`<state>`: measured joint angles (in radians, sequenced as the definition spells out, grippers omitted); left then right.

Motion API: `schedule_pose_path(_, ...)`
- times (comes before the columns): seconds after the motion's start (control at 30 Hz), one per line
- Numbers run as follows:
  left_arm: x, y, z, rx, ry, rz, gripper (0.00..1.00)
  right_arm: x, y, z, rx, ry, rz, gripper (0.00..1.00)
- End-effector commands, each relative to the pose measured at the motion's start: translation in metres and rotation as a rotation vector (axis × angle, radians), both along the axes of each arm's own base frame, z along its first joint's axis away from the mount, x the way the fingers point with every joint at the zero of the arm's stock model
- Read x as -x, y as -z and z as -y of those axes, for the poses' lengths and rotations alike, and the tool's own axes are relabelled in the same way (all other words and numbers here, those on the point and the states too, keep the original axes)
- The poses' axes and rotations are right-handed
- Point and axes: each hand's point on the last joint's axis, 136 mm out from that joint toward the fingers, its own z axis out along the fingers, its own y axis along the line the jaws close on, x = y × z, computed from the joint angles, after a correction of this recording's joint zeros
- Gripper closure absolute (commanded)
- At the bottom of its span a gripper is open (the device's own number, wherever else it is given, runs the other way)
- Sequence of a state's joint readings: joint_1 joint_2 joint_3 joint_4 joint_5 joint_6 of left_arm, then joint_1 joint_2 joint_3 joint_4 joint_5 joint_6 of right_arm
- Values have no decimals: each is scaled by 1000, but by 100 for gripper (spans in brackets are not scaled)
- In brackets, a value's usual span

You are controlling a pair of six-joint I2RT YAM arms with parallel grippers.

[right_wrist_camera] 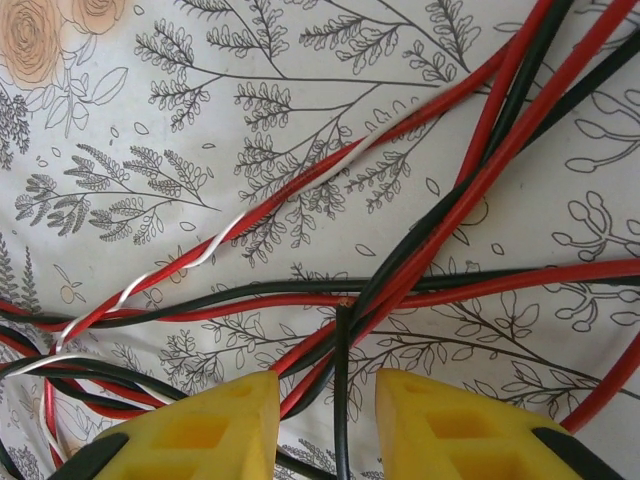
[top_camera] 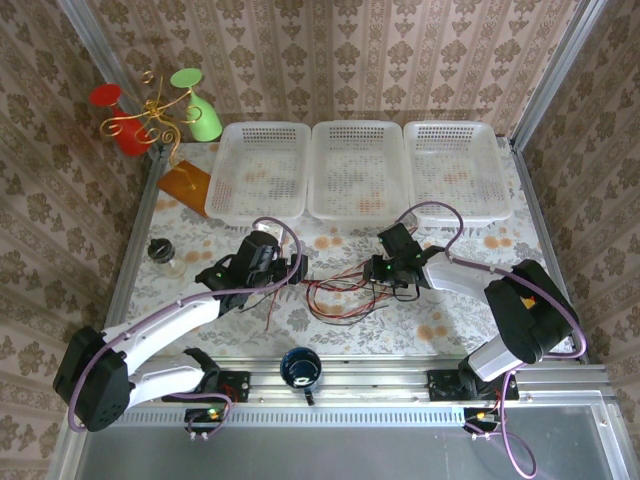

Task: Untangle the cables
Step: Untie the cable.

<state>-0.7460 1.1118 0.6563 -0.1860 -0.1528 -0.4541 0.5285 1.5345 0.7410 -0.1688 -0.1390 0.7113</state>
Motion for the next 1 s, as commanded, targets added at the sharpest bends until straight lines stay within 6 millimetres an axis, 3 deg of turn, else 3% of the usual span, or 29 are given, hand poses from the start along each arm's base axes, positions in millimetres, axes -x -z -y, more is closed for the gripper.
schedule_pose_path(0.0,-3,-13,11,50,2,12,9,5,2,2,17,10,-27,68)
schedule_pose_path(0.27,-2,-14,21,56,30,-5,11,6,9,-2,13,-1,-55,72)
schedule_pose_path(0.4,-1,-13,25,51,43,-10,11,8,13,-3,10,-4,-73,80)
schedule_pose_path(0.5,1,-13,28,49,53,-18,12,7,8,-3,1,-6,-56,93)
schedule_pose_path(0.57,2,-16,30,46,64,-19,13,7,0,-2,-10,-5,-29,100)
schedule_pose_path(0.73,9,-35,48,93,172,-4,15,10,-27,2,-44,-2,46,100)
schedule_pose_path(0.97,23,-77,86,241,388,76,18,14,-87,0,-161,-8,195,100)
